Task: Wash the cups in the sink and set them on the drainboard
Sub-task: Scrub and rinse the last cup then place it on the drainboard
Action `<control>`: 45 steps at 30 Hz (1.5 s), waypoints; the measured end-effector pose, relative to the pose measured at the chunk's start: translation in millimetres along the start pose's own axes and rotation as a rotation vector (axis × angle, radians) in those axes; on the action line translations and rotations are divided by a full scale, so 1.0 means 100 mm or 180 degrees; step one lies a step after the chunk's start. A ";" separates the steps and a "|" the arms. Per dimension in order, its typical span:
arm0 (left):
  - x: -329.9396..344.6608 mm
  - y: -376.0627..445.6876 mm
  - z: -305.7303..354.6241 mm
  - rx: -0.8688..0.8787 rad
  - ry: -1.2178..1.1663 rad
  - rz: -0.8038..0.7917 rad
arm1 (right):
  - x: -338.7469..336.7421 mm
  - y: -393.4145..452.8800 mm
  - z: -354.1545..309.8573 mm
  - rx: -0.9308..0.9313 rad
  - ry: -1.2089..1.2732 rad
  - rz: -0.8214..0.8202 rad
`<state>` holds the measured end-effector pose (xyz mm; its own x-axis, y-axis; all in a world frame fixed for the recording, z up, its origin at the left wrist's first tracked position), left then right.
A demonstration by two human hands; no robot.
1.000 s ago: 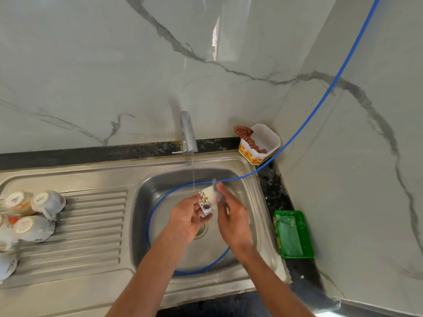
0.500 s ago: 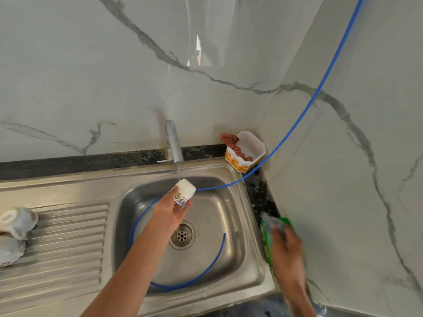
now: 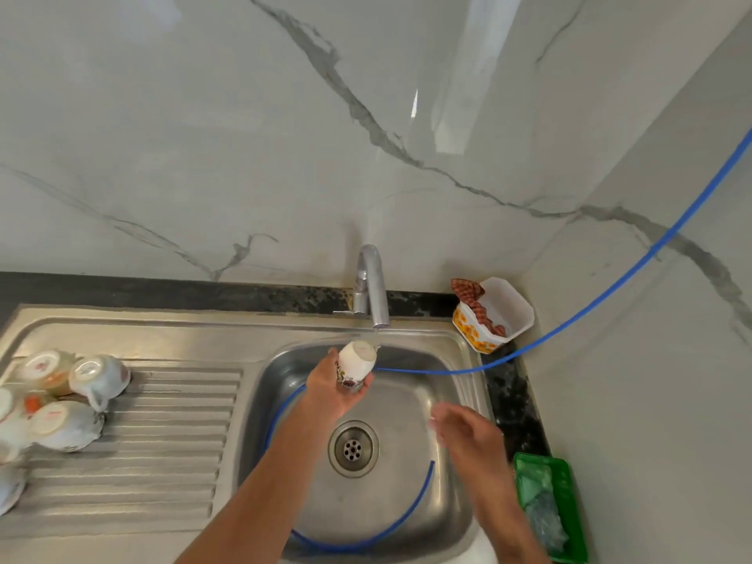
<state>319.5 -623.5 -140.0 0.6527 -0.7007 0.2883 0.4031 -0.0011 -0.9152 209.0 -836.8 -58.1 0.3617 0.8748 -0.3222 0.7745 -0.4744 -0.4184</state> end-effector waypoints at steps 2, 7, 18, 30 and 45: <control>-0.10 0.01 -0.07 0.0001 0.0069 -0.0022 | 0.49 0.11 -0.25 0.0141 0.0636 -0.0439; -0.13 -0.06 -0.23 0.0048 0.0030 0.0020 | 1.19 0.46 -0.64 0.0736 0.1387 -0.0809; -0.21 -0.01 0.02 0.0076 0.0416 0.0107 | 1.40 0.85 -0.73 0.0926 0.0146 -0.0440; 0.09 0.07 0.15 0.0090 0.1187 -0.0052 | 1.35 0.86 -0.59 0.0792 -0.0465 -0.1115; 0.78 -0.40 0.21 0.3193 0.2790 -0.0816 | 1.36 0.88 -0.40 0.1627 0.1526 -0.0536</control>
<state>367.4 -662.7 -74.7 0.0213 -0.9799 -0.1985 0.9861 0.0533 -0.1573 346.6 -755.9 -104.7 0.5376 0.8313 0.1409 0.5426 -0.2132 -0.8125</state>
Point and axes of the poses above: each hand's wrist, its own y-axis towards the middle knuckle, its own x-axis out of the palm, z = x × y, the point moved 9 cm from there along y, towards the middle knuckle, and after that the axes turned 6 degrees about z, right-handed, at the moved point
